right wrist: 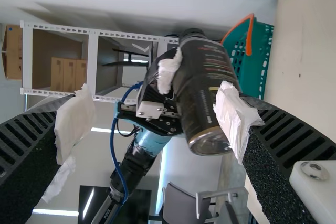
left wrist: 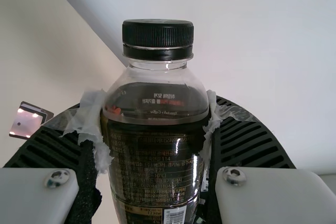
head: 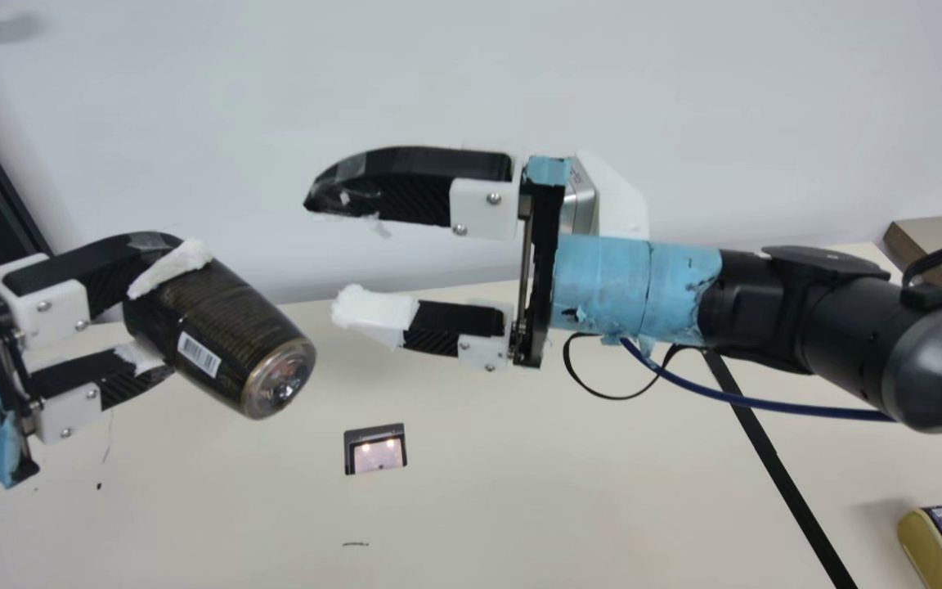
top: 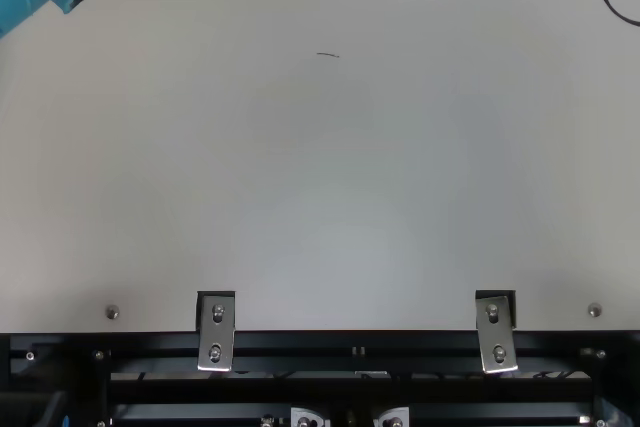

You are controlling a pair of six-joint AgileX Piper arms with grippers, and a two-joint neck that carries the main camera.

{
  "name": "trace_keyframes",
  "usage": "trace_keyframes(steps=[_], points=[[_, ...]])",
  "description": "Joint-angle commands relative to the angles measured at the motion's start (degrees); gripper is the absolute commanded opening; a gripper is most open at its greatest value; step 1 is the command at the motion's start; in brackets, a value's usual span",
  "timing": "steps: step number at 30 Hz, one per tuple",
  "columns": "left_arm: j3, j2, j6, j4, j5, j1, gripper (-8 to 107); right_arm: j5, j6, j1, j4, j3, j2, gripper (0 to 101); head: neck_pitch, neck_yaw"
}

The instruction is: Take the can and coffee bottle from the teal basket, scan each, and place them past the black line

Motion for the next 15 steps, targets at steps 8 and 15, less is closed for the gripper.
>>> trace_keyframes(steps=[8,15], points=[[0.0,0.0,0.0,0.0,0.0,0.0,10,0.0,0.7,-0.4,0.1,0.4,1.7,101,-1.8,-0.3],[0.0,0.0,0.0,0.0,0.0,0.0,10,0.0,1.2,0.4,0.1,0.5,3.7,101,-1.8,-0.3]])
